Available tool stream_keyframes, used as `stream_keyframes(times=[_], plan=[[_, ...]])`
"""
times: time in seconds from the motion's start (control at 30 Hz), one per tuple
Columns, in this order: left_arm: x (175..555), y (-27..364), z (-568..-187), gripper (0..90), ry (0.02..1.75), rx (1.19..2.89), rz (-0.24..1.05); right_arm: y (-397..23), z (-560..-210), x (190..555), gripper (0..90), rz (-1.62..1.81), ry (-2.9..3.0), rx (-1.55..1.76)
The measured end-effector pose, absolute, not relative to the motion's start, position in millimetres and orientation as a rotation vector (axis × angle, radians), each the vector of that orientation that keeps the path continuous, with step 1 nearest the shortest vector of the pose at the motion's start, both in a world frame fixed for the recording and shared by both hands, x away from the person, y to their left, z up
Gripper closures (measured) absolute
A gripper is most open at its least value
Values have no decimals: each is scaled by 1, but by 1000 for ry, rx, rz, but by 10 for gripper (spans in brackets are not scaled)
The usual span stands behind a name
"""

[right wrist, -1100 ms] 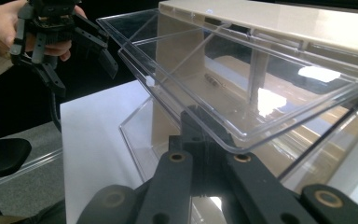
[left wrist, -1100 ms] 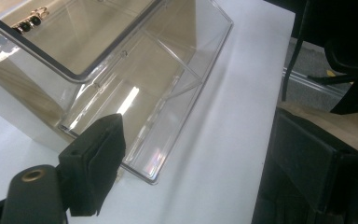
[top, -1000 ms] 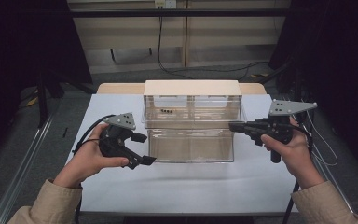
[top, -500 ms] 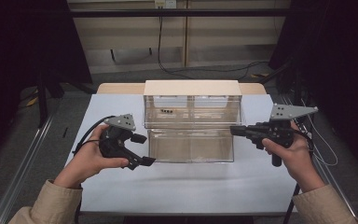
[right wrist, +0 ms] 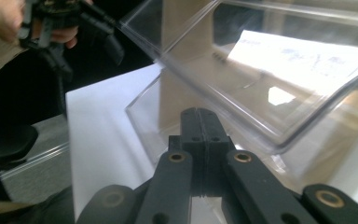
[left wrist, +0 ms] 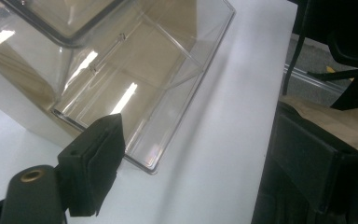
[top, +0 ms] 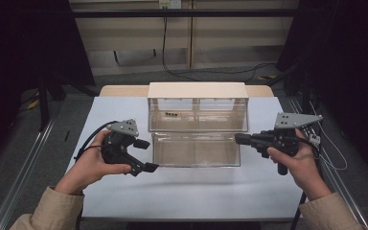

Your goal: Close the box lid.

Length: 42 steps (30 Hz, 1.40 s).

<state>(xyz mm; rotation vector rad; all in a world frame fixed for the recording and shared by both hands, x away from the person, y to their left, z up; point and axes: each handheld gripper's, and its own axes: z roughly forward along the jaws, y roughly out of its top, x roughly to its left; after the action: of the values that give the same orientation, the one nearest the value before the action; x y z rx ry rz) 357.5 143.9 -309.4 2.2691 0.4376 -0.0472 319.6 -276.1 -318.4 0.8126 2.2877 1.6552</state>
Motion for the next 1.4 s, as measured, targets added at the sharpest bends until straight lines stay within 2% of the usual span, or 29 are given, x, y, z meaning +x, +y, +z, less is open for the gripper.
stream_keyframes(times=[0.07,0.13,0.2,0.27,0.53,1.03,1.4], plan=[[357,145,-310,168,440,2272,-48,-273,-324,317,854,1647,2300,810],[357,146,-311,166,443,2269,-48,-271,-328,314,766,1636,2317,809],[356,147,-312,164,453,2259,-46,-270,-332,312,736,1632,2326,808],[356,149,-313,162,453,2262,-41,-270,-335,311,640,1627,2323,822],[356,156,-319,155,462,2265,-31,-279,-347,305,414,1563,2324,864],[358,170,-338,134,491,2271,-7,-304,-369,298,234,1423,2329,943],[359,181,-354,131,519,2277,21,-313,-384,296,197,1361,2340,988]])
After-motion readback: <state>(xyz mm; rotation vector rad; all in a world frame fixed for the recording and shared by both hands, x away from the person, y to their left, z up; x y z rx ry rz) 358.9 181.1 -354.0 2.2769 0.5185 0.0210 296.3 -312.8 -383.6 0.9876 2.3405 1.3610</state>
